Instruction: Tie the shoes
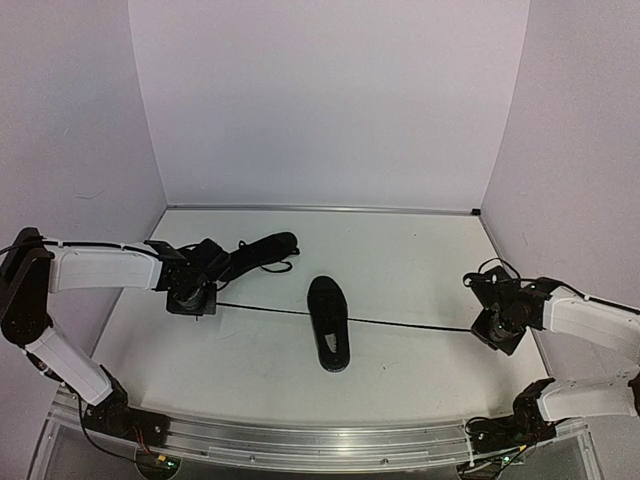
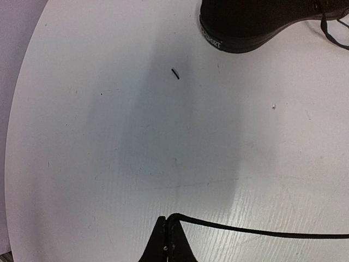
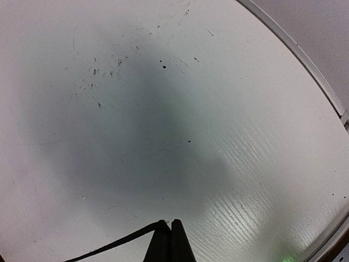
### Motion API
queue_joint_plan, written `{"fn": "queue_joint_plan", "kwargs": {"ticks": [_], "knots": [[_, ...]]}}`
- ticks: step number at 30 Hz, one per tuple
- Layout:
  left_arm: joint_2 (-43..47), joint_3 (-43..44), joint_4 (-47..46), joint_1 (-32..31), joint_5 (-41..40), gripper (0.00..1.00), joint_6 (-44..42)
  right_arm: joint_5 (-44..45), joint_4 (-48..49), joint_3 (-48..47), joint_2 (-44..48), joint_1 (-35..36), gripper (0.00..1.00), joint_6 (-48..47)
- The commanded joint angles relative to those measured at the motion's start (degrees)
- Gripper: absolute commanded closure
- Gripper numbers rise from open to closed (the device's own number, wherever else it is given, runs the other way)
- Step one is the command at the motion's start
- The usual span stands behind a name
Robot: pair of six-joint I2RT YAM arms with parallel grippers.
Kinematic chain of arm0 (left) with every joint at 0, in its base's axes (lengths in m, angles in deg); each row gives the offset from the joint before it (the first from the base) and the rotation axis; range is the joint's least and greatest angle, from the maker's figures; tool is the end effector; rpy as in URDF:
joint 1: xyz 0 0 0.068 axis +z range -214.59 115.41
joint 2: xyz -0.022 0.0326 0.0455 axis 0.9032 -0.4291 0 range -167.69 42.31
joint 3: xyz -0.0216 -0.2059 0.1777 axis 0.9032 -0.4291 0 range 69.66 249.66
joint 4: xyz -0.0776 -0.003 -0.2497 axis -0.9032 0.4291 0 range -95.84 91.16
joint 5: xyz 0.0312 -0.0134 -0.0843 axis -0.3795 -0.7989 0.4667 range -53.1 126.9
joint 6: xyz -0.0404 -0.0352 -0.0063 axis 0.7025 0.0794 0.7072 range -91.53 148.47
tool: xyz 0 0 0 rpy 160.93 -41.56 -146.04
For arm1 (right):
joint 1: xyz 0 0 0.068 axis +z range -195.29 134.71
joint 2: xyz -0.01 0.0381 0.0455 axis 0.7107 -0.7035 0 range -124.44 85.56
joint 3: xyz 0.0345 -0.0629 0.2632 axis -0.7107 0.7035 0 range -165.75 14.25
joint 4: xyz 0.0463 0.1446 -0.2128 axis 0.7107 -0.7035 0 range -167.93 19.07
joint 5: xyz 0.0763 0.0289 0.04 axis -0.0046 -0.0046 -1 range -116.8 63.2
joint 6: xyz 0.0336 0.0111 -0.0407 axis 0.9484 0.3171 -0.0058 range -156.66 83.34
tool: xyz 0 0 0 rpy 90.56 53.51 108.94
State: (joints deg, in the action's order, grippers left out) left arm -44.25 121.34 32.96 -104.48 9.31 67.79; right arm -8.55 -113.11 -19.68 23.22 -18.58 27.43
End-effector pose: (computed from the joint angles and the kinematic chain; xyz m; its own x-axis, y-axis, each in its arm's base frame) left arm 0.2170 -0.1600 0.1848 -0.8666 -0.0075 -0.4990 -0.1042 0.9806 0.1661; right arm 0.1634 0.0698 0.1819 -0.6685 0.6199 -0.4110 0.6119 0.7725 0.1700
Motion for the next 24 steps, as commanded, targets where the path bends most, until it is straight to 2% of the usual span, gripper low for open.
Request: {"fn": "queue_joint_plan", "kwargs": {"ticks": [1,8,12,13,17,19,22,23,24], "knots": [[-0.6,-0.9,1.3,1.8,-3.0,1.0,-0.6,4.6,-3.4,0.3,1.4,-2.1,1.0,-0.6],[-6.0,0.5,-8.0,-1.4,7.8,1.0,-9.6,-5.3,7.8,0.3,-7.8,-2.2,1.0,-11.5],[-8.4,1.7,-9.6,-2.0,11.5,0.99,-10.8,-9.3,12.0,-1.8,-11.1,-2.2,1.0,-17.7],[-8.9,1.9,-9.7,-2.0,12.2,0.98,-10.9,-10.3,13.1,-2.1,-11.4,-2.2,1.0,-18.9],[-11.4,3.0,-10.3,-1.9,16.2,0.91,-12.5,-12.4,14.7,-3.2,-13.7,-2.2,0.89,-21.3],[-12.7,3.4,-10.4,-1.9,18.2,0.83,-13.2,-13.8,15.3,-3.7,-15.7,-2.2,0.86,-22.1],[-13.1,3.3,-10.4,-1.9,19.8,0.67,-13.5,-16.4,16.0,-3.9,-17.8,-2.2,0.67,-22.5],[-12.6,3.1,-10.4,-1.8,19.7,0.63,-13.5,-17.2,16.2,-3.9,-17.6,-2.2,0.53,-22.3],[-11.7,2.9,-10.1,-1.7,19.4,0.54,-13.3,-17.7,16.3,-3.8,-16.8,-2.2,0.26,-22.1]]}}
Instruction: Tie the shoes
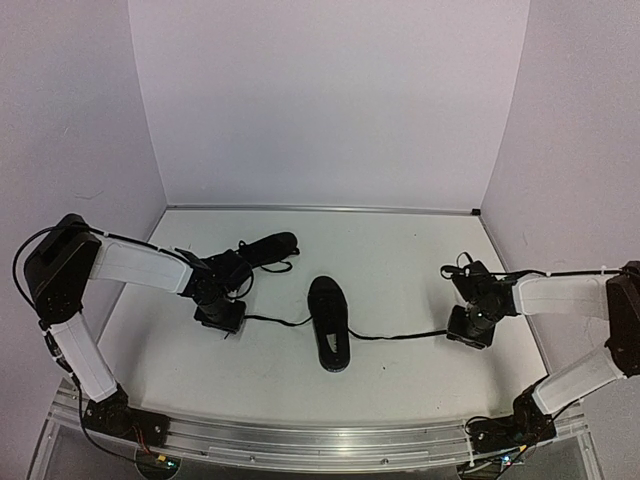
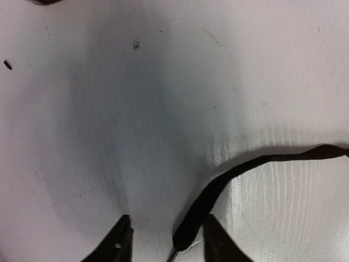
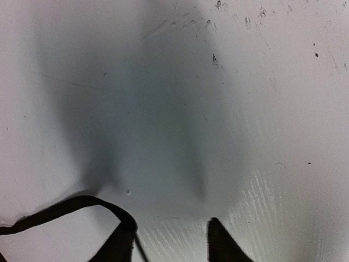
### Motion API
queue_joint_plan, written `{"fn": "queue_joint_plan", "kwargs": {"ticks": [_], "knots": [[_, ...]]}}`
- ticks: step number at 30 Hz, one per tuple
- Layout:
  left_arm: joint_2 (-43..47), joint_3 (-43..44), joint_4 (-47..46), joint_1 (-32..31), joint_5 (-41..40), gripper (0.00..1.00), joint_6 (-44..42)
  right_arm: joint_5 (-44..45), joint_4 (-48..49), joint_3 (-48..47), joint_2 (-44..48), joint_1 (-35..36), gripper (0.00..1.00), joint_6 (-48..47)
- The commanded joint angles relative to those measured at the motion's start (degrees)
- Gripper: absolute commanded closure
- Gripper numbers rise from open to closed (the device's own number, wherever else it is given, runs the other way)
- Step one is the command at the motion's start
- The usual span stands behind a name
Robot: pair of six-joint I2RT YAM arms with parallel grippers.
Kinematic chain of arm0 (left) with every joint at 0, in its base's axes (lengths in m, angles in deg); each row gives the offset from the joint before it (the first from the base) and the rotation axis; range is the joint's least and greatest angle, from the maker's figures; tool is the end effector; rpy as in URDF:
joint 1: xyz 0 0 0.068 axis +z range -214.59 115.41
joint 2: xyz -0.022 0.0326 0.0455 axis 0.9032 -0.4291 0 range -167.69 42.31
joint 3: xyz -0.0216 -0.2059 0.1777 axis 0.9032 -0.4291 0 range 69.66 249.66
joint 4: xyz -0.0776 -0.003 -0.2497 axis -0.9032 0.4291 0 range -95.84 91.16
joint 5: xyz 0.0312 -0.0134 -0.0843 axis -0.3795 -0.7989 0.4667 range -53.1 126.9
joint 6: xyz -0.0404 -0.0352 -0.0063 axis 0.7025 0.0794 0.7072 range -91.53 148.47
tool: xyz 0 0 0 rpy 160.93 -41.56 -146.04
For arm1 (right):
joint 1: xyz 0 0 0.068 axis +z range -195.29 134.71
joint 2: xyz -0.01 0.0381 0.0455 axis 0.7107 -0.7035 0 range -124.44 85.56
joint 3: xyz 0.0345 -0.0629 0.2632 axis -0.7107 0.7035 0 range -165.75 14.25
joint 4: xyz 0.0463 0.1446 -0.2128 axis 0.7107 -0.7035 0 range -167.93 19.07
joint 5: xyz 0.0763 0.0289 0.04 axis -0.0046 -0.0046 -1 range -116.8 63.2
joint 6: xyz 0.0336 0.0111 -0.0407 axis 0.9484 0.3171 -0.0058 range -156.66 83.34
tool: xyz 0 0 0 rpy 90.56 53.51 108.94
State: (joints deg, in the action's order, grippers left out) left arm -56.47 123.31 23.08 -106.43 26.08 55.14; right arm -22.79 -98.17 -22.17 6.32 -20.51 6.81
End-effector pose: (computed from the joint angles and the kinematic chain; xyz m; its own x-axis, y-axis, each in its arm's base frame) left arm 0.2320 -0.1990 0.1383 -0.9170 0.2293 -0.3265 0.2296 0.9725 0.0382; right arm 0.2085 0.0936 0.1475 -0.8921 0.3440 -0.2928 0.2994 0.9356 0.1870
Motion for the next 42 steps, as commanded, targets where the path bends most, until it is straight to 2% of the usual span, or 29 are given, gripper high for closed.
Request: {"fn": "queue_joint_plan", "kwargs": {"ticks": [1,2,4,7,8,16,21,26,30,32,37,40,42], "knots": [[1.7,0.7,0.1,0.4,1.9,0.48,-0.5,-3.5,1.4,-1.1,1.4,-0.2,0.14,-1.3],[2.9,0.4,0.5,0.7,1.2,0.42,-0.2,-3.6,1.4,-1.0,3.0,-0.2,0.03,-1.2],[6.3,-0.1,1.6,1.6,-0.7,0.3,0.4,-3.6,1.2,-1.2,6.4,-0.2,0.02,-1.1],[11.9,-0.4,3.6,3.0,-4.6,0.05,1.3,-5.4,1.0,-1.6,12.8,-0.2,0.02,-1.5],[13.7,-0.3,4.1,3.4,-5.7,0.01,1.4,-5.6,1.0,-1.9,14.8,-0.2,0.02,-1.9],[26.2,0.4,1.0,4.2,-9.5,0.0,-3.7,-4.1,-0.1,-6.5,25.0,-0.2,0.02,-8.7],[24.8,3.9,4.0,4.2,-14.0,0.0,-4.6,0.2,-5.4,-8.6,27.0,-0.2,0.02,-6.7],[23.2,4.8,3.4,4.2,-14.7,0.0,-1.8,-1.5,-6.9,-7.8,30.4,-0.2,0.02,-3.7],[26.5,-1.9,-7.4,4.2,-6.0,0.0,-7.8,-7.8,-3.8,-7.0,31.5,-0.2,0.02,-6.3],[27.9,-4.2,-10.6,4.1,-0.3,0.0,-13.5,-11.9,-1.8,-7.3,30.6,-0.2,0.02,-9.1],[26.8,-4.0,-10.8,4.0,12.1,0.0,-23.9,-15.0,-1.0,-10.0,24.2,-0.2,0.02,-14.4],[23.9,-4.5,-14.3,3.8,22.4,0.0,-30.8,-16.9,-0.4,-11.5,20.3,-0.2,0.02,-16.7],[21.3,-4.9,-16.8,2.4,24.4,0.01,-34.2,-18.8,0.1,-12.1,18.3,-0.2,0.02,-18.5]]}}
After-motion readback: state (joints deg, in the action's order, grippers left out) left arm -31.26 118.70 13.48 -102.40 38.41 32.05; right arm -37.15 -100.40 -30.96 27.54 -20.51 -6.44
